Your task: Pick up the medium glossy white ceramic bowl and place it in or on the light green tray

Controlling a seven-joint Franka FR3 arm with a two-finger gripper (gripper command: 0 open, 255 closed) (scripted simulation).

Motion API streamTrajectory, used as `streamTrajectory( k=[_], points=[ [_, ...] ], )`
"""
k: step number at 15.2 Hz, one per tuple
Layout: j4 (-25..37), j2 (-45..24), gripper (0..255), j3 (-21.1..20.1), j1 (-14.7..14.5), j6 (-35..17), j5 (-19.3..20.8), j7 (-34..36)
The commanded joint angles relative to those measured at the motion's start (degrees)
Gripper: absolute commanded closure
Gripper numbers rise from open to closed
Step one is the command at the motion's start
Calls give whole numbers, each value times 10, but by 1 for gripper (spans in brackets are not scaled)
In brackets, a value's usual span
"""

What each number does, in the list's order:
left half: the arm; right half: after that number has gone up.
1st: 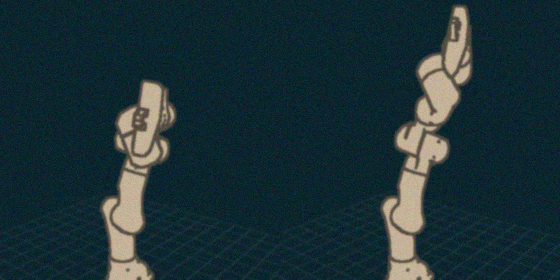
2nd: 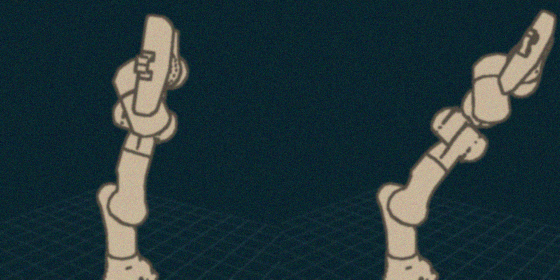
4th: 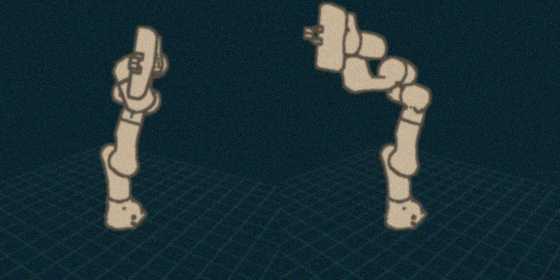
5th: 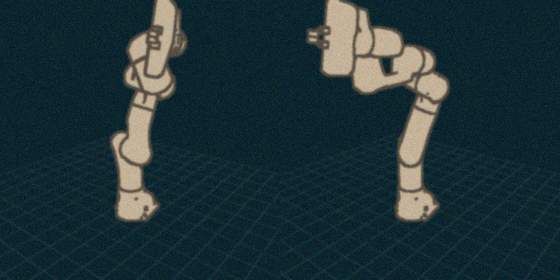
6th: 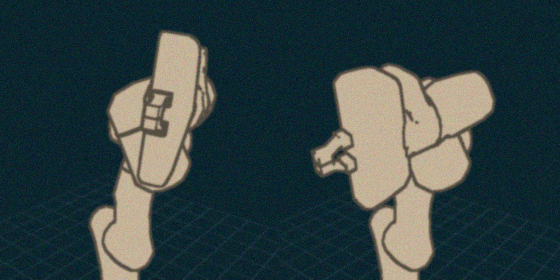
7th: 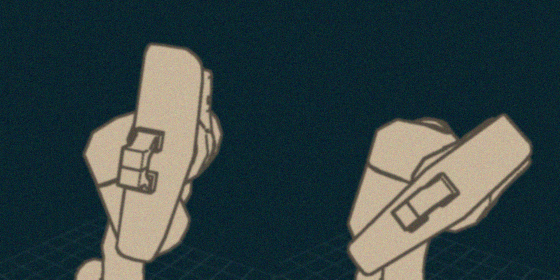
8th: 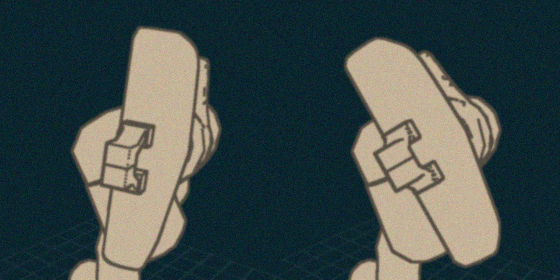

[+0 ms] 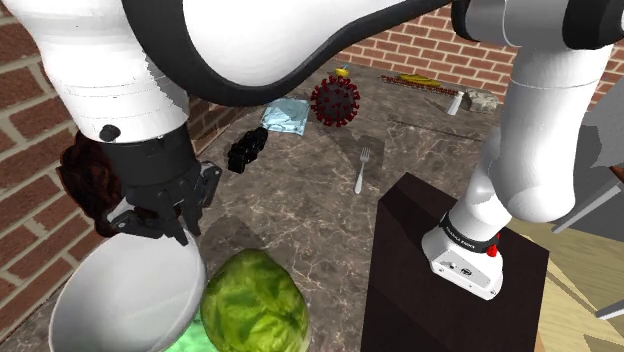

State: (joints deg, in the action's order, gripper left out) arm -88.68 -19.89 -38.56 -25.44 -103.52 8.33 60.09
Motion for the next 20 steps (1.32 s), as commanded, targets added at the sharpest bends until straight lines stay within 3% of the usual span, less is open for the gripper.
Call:
streamTrajectory(
  k=[1,3,20],
  points=[
    [62,-46,255,2,-35,23,26,27],
    [102,-73,255,5,-58,39,40,41],
    [-2,-94,255,17,-50,-81,56,48]
  ],
)
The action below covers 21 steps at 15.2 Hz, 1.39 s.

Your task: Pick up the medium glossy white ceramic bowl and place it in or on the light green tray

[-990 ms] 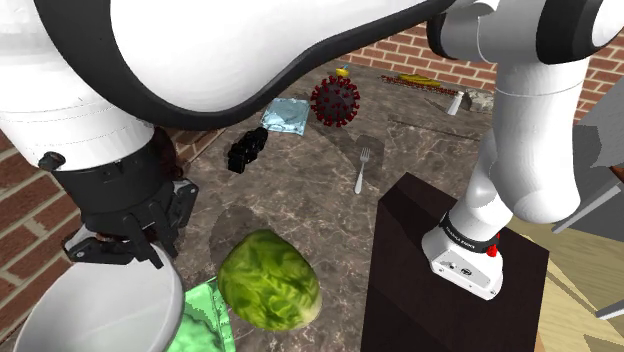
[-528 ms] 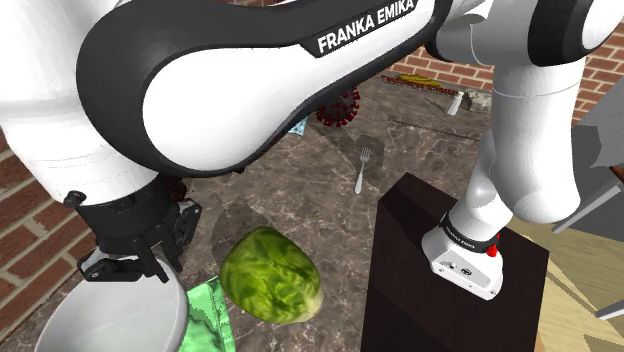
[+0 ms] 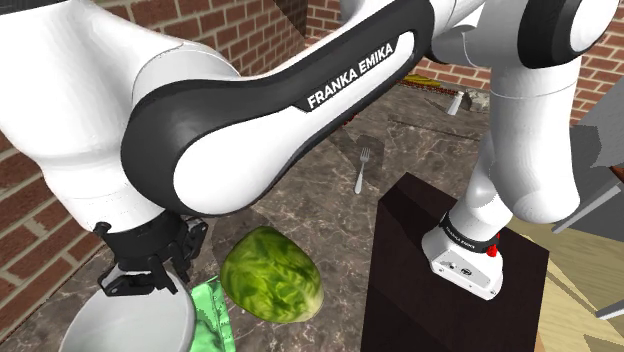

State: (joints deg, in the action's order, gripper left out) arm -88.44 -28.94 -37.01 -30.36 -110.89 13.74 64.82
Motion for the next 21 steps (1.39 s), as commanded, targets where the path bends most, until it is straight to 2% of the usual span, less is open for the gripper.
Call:
streamTrajectory(
  k=[1,6,13,14,19,21],
  points=[
    [-8,-6,255,2,-1,-14,4,1],
    [-29,-20,255,8,-2,-46,13,6],
    [-29,-20,255,8,-2,-46,13,6],
    [-31,-19,0,8,-2,-48,13,7],
    [-29,-20,0,8,-2,-46,13,6],
    [-8,-7,0,3,0,-14,4,0]
  ],
)
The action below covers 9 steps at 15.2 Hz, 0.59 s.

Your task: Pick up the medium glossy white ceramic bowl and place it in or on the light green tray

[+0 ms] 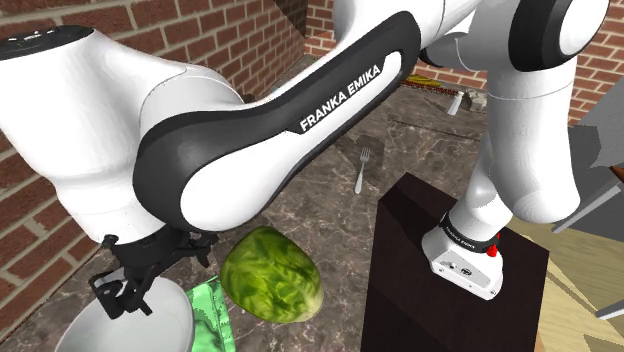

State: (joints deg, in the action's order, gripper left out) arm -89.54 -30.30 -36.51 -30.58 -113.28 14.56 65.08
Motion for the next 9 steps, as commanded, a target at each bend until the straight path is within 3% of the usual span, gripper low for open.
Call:
streamTrajectory(
  k=[1,9],
  points=[
    [16,12,0,-4,3,26,-8,-5],
    [26,16,0,-6,3,40,-10,-7]
  ],
)
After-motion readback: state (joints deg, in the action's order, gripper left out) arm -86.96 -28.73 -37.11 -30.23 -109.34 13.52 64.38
